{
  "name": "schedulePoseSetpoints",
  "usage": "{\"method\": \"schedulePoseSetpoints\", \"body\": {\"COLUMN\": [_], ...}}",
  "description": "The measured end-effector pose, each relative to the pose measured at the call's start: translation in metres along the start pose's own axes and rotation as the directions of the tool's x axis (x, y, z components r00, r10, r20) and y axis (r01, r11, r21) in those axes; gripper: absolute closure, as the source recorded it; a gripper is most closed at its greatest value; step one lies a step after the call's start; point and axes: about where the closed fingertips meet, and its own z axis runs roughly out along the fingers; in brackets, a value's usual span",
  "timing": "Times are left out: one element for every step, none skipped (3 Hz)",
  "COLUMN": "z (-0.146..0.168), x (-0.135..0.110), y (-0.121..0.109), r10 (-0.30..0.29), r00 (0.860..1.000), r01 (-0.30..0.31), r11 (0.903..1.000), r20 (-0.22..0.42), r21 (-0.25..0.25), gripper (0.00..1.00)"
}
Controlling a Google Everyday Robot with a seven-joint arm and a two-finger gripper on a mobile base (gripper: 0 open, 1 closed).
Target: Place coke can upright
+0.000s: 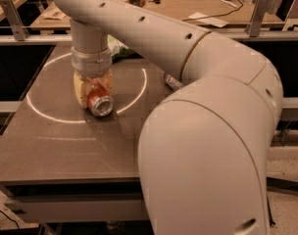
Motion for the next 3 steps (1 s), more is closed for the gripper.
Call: {"method": "schedulePoseSetpoints", "body": {"z": [-0.023, -0.048, -0.08], "x": [-0.001, 0.01, 0.007], "y": [0.001, 0.008, 0.012], "r10": [-0.053, -0.165, -0.238], "r00": [0.994, 0.954, 0.85], "r01": [0.056, 0.188, 0.325], "r11": [0.9982, 0.9798, 0.939], "r20": [0.093, 0.251, 0.47], "r21": [-0.021, -0.068, -0.113], "gripper": [1.0, 1.0, 1.0]}}
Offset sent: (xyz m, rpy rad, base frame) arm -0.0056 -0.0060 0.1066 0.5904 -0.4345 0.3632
